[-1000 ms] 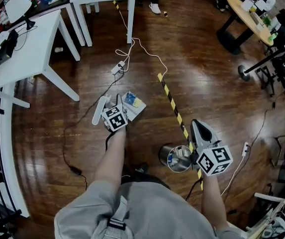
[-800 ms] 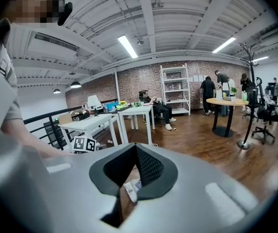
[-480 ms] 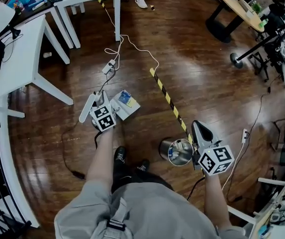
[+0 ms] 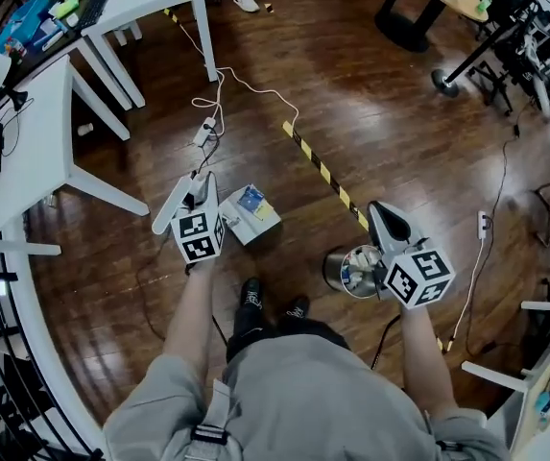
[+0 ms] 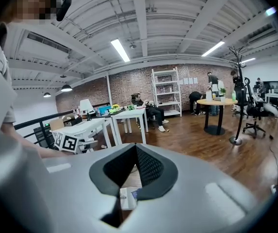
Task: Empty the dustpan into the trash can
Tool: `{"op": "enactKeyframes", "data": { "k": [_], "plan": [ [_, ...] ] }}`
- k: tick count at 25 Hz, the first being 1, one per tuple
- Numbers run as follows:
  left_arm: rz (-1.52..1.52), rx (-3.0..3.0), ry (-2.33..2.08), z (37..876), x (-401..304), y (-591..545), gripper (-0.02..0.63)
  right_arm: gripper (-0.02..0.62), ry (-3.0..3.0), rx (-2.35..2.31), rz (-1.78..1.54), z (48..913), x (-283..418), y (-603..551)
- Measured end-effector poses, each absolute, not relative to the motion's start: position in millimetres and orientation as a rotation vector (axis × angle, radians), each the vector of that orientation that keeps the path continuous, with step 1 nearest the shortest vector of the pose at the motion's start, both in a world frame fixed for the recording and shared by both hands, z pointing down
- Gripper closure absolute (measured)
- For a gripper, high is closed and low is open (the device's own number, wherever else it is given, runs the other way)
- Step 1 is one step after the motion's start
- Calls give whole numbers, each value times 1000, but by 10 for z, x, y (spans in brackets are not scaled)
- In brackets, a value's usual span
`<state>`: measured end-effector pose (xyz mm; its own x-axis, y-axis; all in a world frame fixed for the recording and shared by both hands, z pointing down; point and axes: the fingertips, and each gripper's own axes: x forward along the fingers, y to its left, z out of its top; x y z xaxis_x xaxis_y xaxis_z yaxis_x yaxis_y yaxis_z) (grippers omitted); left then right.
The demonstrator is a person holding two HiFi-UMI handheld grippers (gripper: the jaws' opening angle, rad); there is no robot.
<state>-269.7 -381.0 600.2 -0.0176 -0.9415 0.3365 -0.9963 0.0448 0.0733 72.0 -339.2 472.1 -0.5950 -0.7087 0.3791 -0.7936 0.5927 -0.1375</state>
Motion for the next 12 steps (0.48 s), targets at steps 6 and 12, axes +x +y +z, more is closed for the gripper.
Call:
{"op": "enactKeyframes", "data": {
  "k": [6,12],
  "plan": [
    [223,2264,-1855,5320,-2316,-3804,483,595,-2528,1355,409,4549,831,-3312],
    [183,2526,-1597,4613,-1795,-3850,489,595,-2503,1536,381,4322,973,-3148]
  ]
}}
